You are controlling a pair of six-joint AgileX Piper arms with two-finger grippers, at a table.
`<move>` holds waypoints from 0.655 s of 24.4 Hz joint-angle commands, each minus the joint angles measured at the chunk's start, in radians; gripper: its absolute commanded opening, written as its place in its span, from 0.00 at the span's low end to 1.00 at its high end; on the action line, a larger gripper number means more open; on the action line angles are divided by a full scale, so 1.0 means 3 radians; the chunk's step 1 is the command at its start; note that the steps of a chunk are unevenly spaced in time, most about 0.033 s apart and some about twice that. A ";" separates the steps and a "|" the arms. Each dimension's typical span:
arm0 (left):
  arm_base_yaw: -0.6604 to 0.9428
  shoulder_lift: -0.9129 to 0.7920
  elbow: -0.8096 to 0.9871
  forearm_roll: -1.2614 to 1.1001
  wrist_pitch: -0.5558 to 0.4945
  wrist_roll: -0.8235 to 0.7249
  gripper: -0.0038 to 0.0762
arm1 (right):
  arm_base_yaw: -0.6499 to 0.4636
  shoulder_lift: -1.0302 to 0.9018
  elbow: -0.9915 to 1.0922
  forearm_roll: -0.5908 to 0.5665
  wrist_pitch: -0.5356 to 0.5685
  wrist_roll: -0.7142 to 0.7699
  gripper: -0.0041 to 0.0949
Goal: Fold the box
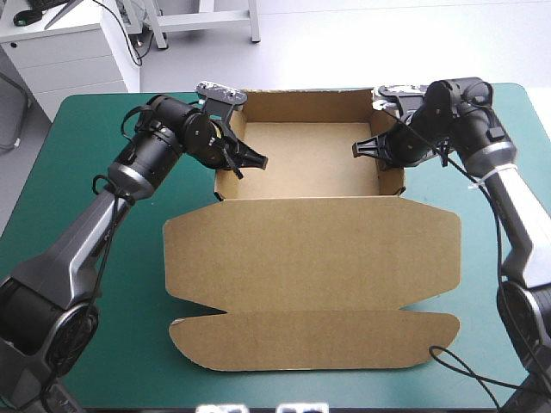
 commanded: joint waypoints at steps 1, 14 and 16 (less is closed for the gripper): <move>-0.0051 -0.0024 -0.0097 -0.0067 0.0061 0.0236 0.05 | 0.0022 0.0038 -0.0100 0.0176 -0.0015 -0.0144 0.03; -0.0047 0.0757 -0.0097 0.0086 0.0192 0.0345 0.05 | 0.0022 0.0781 -0.0100 0.0067 -0.0015 -0.0144 0.03; -0.0047 0.0786 -0.0097 0.0086 0.0192 0.0379 0.06 | 0.0022 0.0822 -0.0100 0.0046 -0.0015 -0.0144 0.03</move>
